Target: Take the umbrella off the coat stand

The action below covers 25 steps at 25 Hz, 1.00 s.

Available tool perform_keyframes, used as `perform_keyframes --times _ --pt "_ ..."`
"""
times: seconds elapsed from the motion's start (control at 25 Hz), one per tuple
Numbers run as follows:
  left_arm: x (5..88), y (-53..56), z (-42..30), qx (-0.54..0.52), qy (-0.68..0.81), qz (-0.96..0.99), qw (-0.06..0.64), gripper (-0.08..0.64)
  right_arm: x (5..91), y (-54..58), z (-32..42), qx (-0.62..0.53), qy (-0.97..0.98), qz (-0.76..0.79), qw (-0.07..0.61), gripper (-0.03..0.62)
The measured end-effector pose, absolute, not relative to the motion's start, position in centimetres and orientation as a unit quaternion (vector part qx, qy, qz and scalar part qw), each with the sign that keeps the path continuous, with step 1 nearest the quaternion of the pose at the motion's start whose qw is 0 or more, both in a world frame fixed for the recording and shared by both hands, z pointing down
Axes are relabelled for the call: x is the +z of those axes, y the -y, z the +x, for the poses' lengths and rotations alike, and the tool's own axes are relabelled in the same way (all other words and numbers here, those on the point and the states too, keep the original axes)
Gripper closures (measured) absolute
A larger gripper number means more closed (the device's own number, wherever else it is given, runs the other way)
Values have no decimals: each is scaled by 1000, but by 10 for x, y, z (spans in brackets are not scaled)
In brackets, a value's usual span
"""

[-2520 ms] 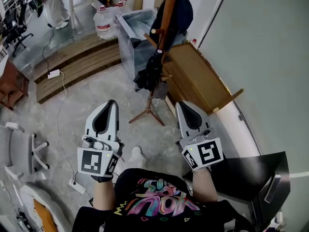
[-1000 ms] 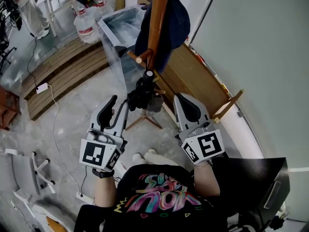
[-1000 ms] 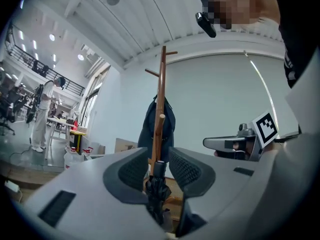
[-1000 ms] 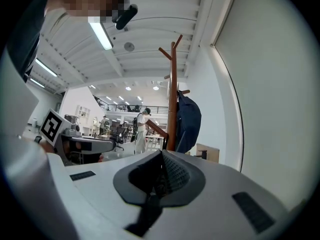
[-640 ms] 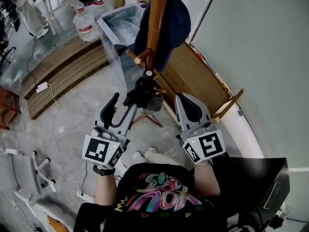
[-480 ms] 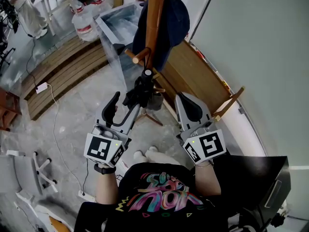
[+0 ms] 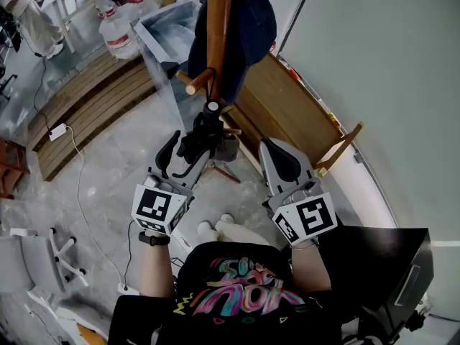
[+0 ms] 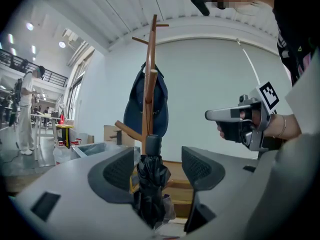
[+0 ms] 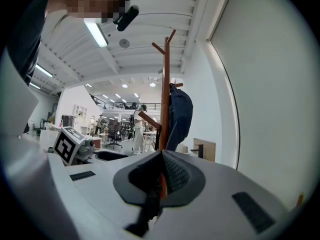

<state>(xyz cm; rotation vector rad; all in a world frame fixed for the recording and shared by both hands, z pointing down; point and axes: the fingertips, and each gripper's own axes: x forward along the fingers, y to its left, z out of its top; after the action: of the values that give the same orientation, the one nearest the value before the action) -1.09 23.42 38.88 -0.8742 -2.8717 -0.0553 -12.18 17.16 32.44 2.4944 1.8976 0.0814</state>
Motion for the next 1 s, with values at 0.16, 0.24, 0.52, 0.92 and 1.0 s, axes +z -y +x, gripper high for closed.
perform_keyframes --times 0.16,0.24,0.52,0.92,1.0 --pt "411 -245 -18 -10 956 -279 90 265 331 -174 -124 33 -607 794 -3 577" --pt "424 -250 -22 -8 957 -272 102 257 333 -176 -124 33 -608 793 -6 577" --pt "460 -269 -39 -18 962 -246 119 239 349 -183 -132 38 -611 791 -23 577" --pt "499 -286 -58 -19 963 -223 150 235 371 -191 -136 51 -614 786 -48 577" --pt "502 -290 -63 -18 963 -220 152 235 375 -192 -138 54 -616 784 -53 577"
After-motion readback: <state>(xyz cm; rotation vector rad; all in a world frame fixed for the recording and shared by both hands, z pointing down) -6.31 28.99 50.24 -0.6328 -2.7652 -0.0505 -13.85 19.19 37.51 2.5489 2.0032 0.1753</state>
